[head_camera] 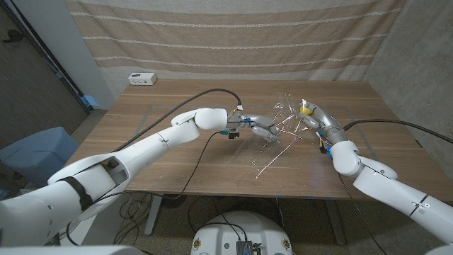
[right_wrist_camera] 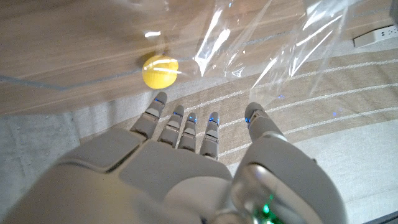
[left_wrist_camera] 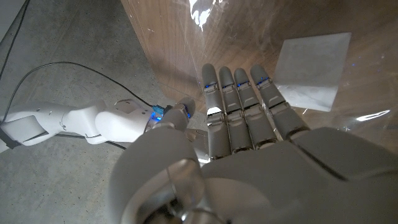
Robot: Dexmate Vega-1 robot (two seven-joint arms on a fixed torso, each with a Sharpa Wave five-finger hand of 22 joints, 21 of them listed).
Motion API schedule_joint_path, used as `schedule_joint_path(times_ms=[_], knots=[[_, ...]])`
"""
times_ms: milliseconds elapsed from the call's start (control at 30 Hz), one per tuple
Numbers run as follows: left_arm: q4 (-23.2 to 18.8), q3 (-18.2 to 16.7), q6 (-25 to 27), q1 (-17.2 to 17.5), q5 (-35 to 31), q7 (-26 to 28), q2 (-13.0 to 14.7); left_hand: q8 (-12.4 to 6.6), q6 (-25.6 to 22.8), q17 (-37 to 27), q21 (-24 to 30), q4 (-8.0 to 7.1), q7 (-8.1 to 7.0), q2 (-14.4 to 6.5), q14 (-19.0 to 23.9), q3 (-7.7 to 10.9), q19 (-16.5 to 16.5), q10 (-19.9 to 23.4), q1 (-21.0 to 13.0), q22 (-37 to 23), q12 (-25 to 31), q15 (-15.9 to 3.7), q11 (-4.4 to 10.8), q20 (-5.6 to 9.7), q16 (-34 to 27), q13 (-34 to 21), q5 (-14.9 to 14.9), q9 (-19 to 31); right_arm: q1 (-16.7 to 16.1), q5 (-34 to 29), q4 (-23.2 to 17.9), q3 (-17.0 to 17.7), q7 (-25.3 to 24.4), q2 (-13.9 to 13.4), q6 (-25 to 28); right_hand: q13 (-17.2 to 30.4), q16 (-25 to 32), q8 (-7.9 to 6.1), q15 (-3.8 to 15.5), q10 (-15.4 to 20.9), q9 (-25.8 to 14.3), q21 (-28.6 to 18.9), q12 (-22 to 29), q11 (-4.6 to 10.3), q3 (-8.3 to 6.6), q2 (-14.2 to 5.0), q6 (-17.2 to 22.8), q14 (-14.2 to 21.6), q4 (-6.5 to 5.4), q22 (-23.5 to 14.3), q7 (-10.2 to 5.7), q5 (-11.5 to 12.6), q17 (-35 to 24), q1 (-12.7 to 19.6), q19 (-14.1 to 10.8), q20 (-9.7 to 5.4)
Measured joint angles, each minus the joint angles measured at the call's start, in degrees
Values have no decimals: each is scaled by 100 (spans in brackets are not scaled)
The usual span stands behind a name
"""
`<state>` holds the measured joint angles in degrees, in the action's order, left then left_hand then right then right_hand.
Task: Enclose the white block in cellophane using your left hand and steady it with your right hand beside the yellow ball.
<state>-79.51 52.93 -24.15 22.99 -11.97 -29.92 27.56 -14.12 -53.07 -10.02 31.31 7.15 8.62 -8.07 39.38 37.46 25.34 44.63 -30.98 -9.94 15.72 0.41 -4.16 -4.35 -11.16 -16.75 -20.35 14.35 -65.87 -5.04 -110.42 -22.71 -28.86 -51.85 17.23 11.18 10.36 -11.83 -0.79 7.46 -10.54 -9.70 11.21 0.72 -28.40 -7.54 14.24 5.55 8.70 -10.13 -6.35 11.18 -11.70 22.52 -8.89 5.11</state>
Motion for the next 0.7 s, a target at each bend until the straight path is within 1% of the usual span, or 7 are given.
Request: schedule_joint_path(times_ms=[100, 167, 333, 467, 567, 633, 700], knots=[[45, 29, 4, -37, -14, -50, -29, 16, 10, 0, -4, 0, -10, 22, -31, 0, -11, -35, 22, -8, -5, 31, 20, -67, 0, 0, -7, -1, -154, -142, 37, 128, -382, 118, -99, 0, -21, 87, -82, -170, 0, 19, -41, -11, 0, -2, -131, -371, 0, 0, -10, 0, 0, -2, 459, 51], [61, 37, 4, -50, -14, -78, -38, 38, 28, 0, -18, 0, 8, 0, -30, 0, -37, -35, 46, -8, -17, 31, 20, -100, 0, 0, -22, -24, -214, -193, 66, 179, -508, 180, -142, 0, -21, 105, -105, -268, 0, 19, -54, -8, 0, -2, -244, -532, 0, 0, -32, 0, 0, -2, 633, 77], [231, 90, 4, -136, 60, -212, -132, 82, 80, 0, -42, -2, -20, 6, -30, 2, -50, -108, 100, -7, -48, 31, -10, -148, 0, 0, -45, -25, -357, -526, 233, 291, -1225, 440, -401, 0, -4, 146, -68, -296, 1, -60, -56, 0, -49, 57, -310, -593, 49, 0, -41, 0, 26, 71, 681, 61], [374, 119, -3, -197, 210, -366, -207, 127, 168, 0, -76, -23, -21, 30, -61, 23, -67, -153, 120, -7, -71, -1, -17, -191, 0, -1, -45, -49, -426, -742, 375, 344, -1619, 594, -598, 1, 102, 79, 106, -70, 1, -210, 14, 6, -178, 41, -174, -404, 117, 0, -4, 0, 53, 234, 324, -43], [638, 163, -17, -298, 336, -481, -336, 179, 289, 0, -89, -23, -66, -1, -80, 23, -68, -220, 152, -7, -111, 17, -2, -191, 0, -1, -88, -53, -474, -1029, 452, 380, -2075, 685, -895, 1, 235, 16, 172, 213, 1, -343, 93, 10, -300, 66, 72, -18, 97, 0, 7, 0, 53, 337, -132, -184], [660, 167, -33, -307, 459, -604, -347, 227, 383, 0, -89, -23, -89, 29, -92, 22, -57, -274, 182, -7, -132, 29, -12, -202, 37, -1, -88, -53, -500, -1029, 482, 400, -2075, 717, -895, 1, 308, -6, 238, 430, 9, -423, 142, 20, -369, 102, 222, 262, 89, -1, 7, 0, 53, 373, -446, -253], [943, 212, -45, -408, 550, -692, -491, 248, 411, 0, -89, -23, -100, 29, -116, 23, -45, -291, 181, -7, -140, 53, -11, -213, 44, -1, -132, -67, -530, -1237, 506, 418, -2312, 739, -1141, 1, 389, -6, 286, 624, 16, -489, 160, 30, -426, 112, 363, 568, 73, -1, 28, 0, 50, 383, -730, -342]])
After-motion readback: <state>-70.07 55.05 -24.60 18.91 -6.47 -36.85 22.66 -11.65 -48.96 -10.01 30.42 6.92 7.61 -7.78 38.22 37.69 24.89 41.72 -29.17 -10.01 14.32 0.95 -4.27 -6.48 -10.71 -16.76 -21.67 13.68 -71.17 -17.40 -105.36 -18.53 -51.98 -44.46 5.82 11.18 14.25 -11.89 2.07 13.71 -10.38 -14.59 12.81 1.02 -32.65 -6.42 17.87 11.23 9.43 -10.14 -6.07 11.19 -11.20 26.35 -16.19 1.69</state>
